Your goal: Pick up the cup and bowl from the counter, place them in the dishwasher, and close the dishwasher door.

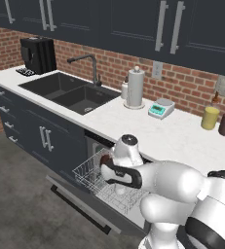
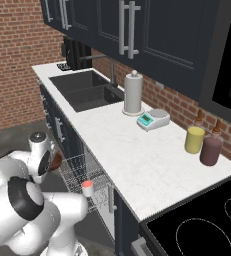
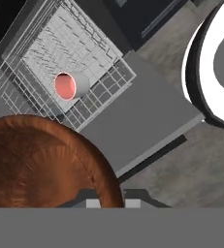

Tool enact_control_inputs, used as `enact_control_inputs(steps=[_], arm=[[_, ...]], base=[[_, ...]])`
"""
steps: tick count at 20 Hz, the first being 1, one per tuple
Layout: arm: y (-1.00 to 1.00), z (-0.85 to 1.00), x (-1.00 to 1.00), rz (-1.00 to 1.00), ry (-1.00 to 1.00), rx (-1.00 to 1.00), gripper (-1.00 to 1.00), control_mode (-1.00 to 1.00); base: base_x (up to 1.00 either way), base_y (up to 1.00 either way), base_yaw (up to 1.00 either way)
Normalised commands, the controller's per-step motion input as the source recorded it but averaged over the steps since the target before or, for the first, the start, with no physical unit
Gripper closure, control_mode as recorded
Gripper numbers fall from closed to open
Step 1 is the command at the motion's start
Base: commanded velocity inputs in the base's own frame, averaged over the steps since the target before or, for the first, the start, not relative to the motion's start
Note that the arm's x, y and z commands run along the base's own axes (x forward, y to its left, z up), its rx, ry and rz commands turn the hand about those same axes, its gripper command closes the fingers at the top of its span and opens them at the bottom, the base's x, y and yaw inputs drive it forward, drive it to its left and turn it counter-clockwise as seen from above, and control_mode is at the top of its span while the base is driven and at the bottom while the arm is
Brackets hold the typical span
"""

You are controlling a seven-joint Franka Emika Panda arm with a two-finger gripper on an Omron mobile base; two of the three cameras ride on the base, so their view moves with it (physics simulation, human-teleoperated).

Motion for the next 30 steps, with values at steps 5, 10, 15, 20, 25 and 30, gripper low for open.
enact_control_inputs(steps=[5, 10, 15, 20, 25, 30], arm=[[0.23, -0.24, 0.15, 0.0, 0.16, -0.04, 1.0, -1.0], [0.3, -0.35, 0.43, -0.02, 0.13, -0.14, 1.0, -1.0], [0.17, -0.23, 0.46, -0.01, 0.01, -0.07, 1.0, -1.0], [0.0, -0.26, 0.41, 0.0, 0.01, -0.01, 1.0, -1.0], [0.0, -0.27, 0.38, 0.0, 0.0, 0.0, 1.0, -1.0], [0.01, -0.27, 0.32, 0.0, 0.0, -0.01, 1.0, -1.0]], base=[[0.0, 0.0, 0.0], [0.0, 0.0, 0.0], [0.0, 0.0, 0.0], [0.0, 0.0, 0.0], [0.0, 0.0, 0.0], [0.0, 0.0, 0.0]])
